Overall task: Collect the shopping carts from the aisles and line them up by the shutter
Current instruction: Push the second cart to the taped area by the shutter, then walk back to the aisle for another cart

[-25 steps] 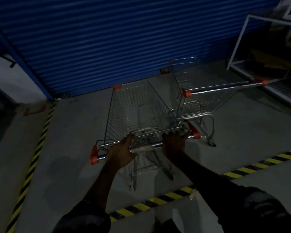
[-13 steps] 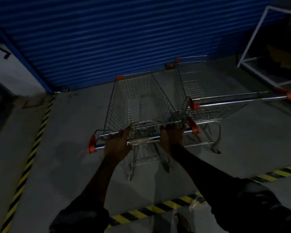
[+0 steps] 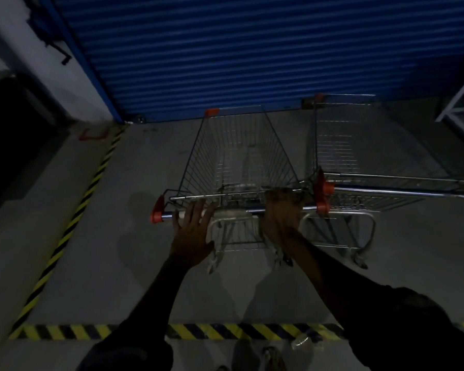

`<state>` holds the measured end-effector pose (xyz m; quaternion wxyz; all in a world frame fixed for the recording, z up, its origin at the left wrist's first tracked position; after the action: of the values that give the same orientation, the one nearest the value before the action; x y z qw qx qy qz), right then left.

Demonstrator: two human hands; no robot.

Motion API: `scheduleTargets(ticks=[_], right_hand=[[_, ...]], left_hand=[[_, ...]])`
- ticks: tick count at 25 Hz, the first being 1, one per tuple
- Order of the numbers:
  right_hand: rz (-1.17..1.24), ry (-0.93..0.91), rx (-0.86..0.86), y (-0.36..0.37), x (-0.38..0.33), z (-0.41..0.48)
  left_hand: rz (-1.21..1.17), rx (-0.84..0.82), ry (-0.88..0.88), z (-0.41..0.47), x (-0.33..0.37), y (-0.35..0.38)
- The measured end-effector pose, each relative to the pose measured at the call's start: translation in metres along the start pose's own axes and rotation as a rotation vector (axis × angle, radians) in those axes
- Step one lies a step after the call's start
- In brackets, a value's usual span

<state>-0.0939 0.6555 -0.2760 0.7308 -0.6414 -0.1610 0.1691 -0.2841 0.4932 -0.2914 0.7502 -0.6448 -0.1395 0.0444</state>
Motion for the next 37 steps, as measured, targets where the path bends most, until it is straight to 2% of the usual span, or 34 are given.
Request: scheduleTargets(ticks=[3,7,12,17,25,29,32,37], right_hand=[[0.159,-0.103,0.089,0.002,0.000,-0.011],[0.260,-0.166,0.099,-0.012,-0.027,-0.056],[0.376,-0.104,0.048,-0.022,-0.072,-0.104],[0.395,-0.195,-0.041,-0.034,-0.124,-0.164],[0.571,-0.536,-0.204,-0.054,-0.203,-0.256],[0.579,-0.727,-0.237,-0.073,-0.239,-0.287],[0.566,-0.898,-0.250,-0.088,-0.267,-0.312],[0.547,-1.174,-0.290,-0.099,-0.295,-0.379]], left_hand=[[-0.042,-0.060,-0.009,-0.010,-0.007,-0.008],[-0.221,-0.081,-0.074,-0.053,-0.016,-0.022],[-0.430,-0.005,-0.202,-0.135,-0.038,-0.043],[-0.343,0.145,-0.206,-0.204,-0.062,-0.083],[-0.304,0.253,-0.389,-0.316,-0.089,-0.124],[-0.321,0.312,-0.583,-0.382,-0.087,-0.136],[-0.303,0.430,-0.737,-0.442,-0.078,-0.150],[-0.216,0.555,-1.027,-0.543,-0.033,-0.160]])
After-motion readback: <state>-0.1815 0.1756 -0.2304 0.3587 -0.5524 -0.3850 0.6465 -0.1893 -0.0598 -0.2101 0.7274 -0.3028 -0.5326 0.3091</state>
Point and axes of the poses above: each hand's wrist, its own z-axis towards the middle knuckle, its own y-axis out of the palm, x = y × z, the point moved 5 cm from there along z, towards the middle knuckle, and after that the axes turned 8 degrees about -z, right-handed, at the moved point
